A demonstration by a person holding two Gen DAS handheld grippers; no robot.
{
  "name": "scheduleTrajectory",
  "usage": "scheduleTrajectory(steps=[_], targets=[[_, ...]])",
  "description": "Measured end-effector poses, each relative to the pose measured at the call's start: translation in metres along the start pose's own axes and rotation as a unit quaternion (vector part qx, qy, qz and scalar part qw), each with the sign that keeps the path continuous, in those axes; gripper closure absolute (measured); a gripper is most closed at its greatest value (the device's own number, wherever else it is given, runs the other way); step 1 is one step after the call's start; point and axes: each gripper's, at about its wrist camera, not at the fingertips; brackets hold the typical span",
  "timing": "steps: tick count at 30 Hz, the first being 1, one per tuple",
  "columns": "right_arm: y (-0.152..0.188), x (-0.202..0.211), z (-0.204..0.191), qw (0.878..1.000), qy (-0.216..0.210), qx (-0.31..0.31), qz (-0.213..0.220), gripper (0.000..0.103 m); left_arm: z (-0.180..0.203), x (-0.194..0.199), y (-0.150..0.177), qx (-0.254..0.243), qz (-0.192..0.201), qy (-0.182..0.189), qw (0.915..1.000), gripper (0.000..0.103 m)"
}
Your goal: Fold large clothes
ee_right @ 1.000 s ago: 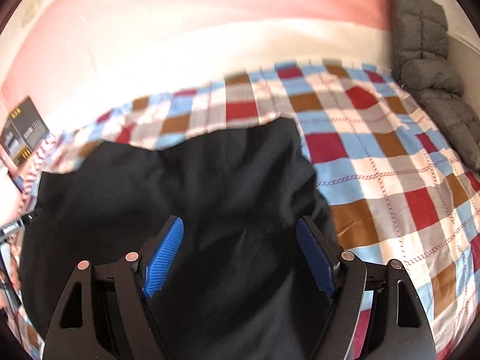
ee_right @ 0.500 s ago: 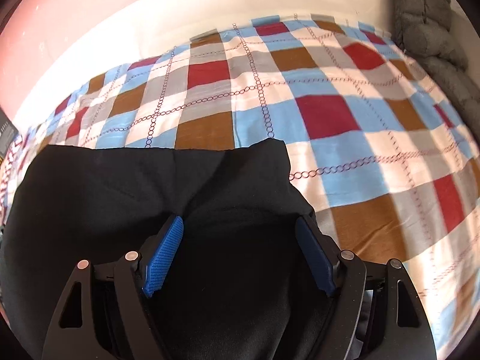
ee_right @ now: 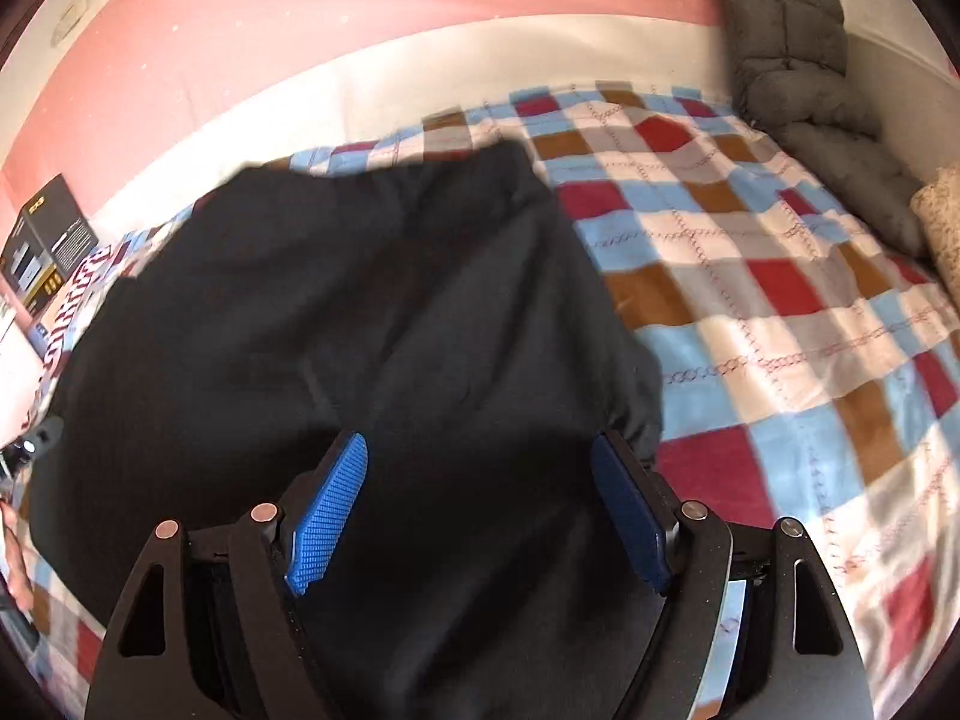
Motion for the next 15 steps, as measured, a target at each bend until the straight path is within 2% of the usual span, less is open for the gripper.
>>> scheduleTrajectory(steps=[3, 6, 8, 10, 12, 15], targets=[[-0.001, -0.009, 0.0, 1.0, 0.015, 0.012, -0.001, 0.026, -0.011, -0.016, -0.004, 0.039, 0.004, 0.002, 0.9992, 0.026], [-0.011, -0.013, -0.004, 0.999, 0.031, 0.026, -0.019, 0.026, -0.011, -0.02, -0.016, 0.035, -0.017, -0.007, 0.9992, 0.026], [-0.018, 0.003, -0.007, 0.998, 0.051, 0.019, -0.019, 0.026, -0.01, -0.011, -0.022, 0.037, -0.024, -0.013, 0.999, 0.029], [-0.021, 0.027, -0.018, 1.0, 0.021, 0.005, 0.006, 0.027, -0.014, 0.003, -0.021, 0.044, -0.013, -0.015, 0.9988, 0.029], [-0.019, 0.043, -0.041, 1.0, -0.01, 0.016, 0.024, 0.026, -0.027, 0.013, -0.016, 0.052, 0.001, -0.038, 0.9979, 0.029], [-0.015, 0.043, -0.083, 0.997, -0.052, 0.052, 0.023, 0.027, -0.055, 0.02, -0.009, 0.08, 0.011, -0.069, 0.9943, 0.03]])
Point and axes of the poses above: each gripper's, at about its wrist camera, not at the fingertips, and x roughly against the way its jaws point, z to its right, y to its underside, and after that the axes turned 8 degrees about z, right-handed
